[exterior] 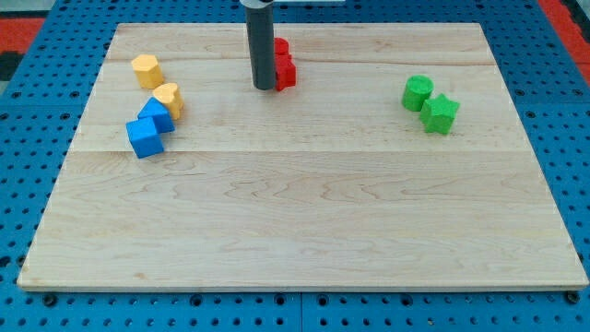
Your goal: Slide the red blocks towards top center side of the board
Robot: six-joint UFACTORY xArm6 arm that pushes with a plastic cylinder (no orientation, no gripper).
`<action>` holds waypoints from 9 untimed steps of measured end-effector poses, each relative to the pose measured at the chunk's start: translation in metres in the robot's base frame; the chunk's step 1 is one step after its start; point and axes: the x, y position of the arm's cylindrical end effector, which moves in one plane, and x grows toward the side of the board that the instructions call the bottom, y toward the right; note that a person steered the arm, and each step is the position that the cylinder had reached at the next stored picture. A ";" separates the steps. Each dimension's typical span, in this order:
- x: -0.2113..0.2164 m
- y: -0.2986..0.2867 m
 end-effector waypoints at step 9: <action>-0.060 -0.158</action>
